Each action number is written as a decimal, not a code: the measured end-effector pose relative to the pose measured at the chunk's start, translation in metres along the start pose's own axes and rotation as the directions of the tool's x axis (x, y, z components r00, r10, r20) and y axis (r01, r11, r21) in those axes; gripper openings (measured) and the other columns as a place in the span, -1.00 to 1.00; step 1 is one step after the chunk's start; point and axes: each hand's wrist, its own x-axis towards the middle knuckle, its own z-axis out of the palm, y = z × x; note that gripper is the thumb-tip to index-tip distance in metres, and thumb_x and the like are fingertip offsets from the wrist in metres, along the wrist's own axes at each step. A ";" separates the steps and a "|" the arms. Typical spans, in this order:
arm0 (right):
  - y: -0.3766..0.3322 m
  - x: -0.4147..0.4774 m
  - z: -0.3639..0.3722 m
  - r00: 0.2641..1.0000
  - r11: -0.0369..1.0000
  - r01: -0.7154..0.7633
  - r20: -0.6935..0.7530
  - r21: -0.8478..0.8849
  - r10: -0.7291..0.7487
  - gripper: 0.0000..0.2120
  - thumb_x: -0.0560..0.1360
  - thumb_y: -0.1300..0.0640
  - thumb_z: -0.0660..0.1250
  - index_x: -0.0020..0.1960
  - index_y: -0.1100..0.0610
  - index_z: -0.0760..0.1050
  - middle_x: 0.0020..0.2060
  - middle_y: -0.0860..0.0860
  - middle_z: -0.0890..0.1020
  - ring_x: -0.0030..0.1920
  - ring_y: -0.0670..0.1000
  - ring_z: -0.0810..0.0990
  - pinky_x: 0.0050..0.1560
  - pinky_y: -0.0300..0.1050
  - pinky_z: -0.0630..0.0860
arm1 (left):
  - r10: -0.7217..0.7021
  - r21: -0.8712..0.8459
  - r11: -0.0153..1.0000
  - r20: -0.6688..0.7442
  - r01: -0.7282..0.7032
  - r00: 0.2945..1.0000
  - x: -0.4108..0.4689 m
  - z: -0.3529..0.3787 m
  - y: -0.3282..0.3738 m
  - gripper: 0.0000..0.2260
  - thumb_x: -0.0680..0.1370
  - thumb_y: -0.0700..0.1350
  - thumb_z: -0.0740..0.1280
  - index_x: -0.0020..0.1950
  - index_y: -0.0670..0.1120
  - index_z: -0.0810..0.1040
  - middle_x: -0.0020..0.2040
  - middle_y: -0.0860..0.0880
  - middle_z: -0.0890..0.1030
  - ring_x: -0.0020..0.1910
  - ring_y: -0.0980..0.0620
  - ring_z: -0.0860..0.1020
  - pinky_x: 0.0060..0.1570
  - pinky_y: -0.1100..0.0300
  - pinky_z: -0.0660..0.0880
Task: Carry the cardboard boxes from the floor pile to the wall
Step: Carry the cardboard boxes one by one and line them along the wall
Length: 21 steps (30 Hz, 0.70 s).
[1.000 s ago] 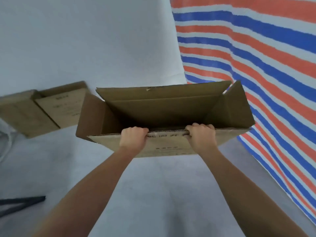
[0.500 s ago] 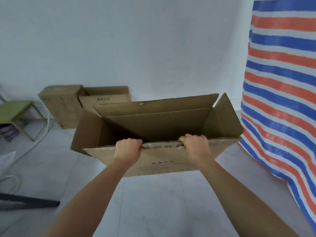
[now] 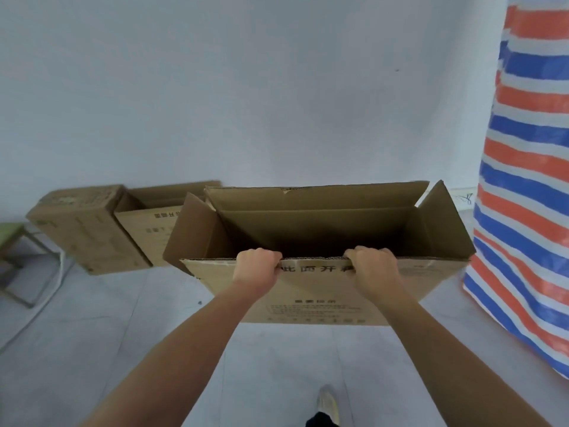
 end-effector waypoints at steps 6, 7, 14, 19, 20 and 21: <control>0.006 0.164 -0.010 0.972 0.992 0.127 0.199 0.016 -0.127 -0.91 0.59 0.05 0.34 0.09 -0.04 0.54 -0.11 -0.06 0.64 -0.13 -0.03 0.59 -0.08 -0.13 0.52 | -0.048 -0.011 0.999 0.081 0.049 0.996 0.136 -0.003 -0.031 -0.87 0.60 0.04 0.25 -0.03 0.03 0.54 -0.16 0.02 0.63 -0.14 -0.07 0.61 -0.22 0.13 0.48; 0.005 0.183 -0.013 0.969 0.990 0.142 0.201 0.013 -0.141 -0.92 0.60 0.06 0.33 0.07 -0.05 0.56 -0.12 -0.07 0.64 -0.12 -0.03 0.59 -0.08 -0.13 0.52 | -0.067 -0.020 0.997 0.100 0.069 0.993 0.151 -0.005 -0.041 -0.86 0.59 0.07 0.27 -0.04 0.03 0.55 -0.17 0.03 0.63 -0.15 -0.06 0.61 -0.20 0.13 0.51; -0.013 0.336 0.001 0.951 0.987 0.158 0.266 0.017 -0.157 -0.93 0.60 0.00 0.31 -0.02 -0.07 0.57 -0.19 -0.10 0.62 -0.16 -0.07 0.58 0.01 -0.09 0.58 | -0.121 0.033 0.993 0.245 0.116 0.962 0.269 0.022 -0.149 -0.73 0.55 0.21 0.31 0.08 0.05 0.57 -0.06 0.02 0.63 -0.06 -0.04 0.61 -0.16 0.10 0.51; -0.025 0.439 0.040 0.951 0.998 0.059 0.307 -0.038 -0.045 -0.92 0.61 0.04 0.31 -0.03 -0.11 0.56 -0.20 -0.12 0.62 -0.19 -0.09 0.57 -0.09 -0.17 0.54 | -0.101 -0.030 0.992 0.355 0.119 0.929 0.363 0.067 -0.232 -0.79 0.59 0.13 0.28 0.07 0.03 0.58 -0.13 0.05 0.60 -0.15 0.04 0.59 -0.07 0.11 0.58; -0.025 0.461 0.047 0.948 0.998 0.033 0.318 -0.053 -0.014 -0.91 0.61 0.04 0.30 -0.03 -0.11 0.57 -0.20 -0.12 0.62 -0.20 -0.09 0.57 -0.12 -0.18 0.52 | -0.085 -0.026 0.995 0.361 0.101 0.929 0.385 0.075 -0.248 -0.80 0.61 0.10 0.26 0.06 0.03 0.58 -0.15 0.05 0.60 -0.17 0.05 0.59 -0.08 0.12 0.58; -0.026 0.477 0.053 0.944 0.998 0.008 0.331 -0.063 0.013 -0.90 0.62 0.04 0.30 -0.02 -0.10 0.57 -0.21 -0.11 0.62 -0.20 -0.09 0.57 -0.14 -0.18 0.51 | -0.068 -0.025 0.996 0.356 0.083 0.932 0.401 0.083 -0.260 -0.81 0.62 0.09 0.25 0.06 0.02 0.58 -0.17 0.05 0.60 -0.19 0.06 0.58 -0.09 0.12 0.58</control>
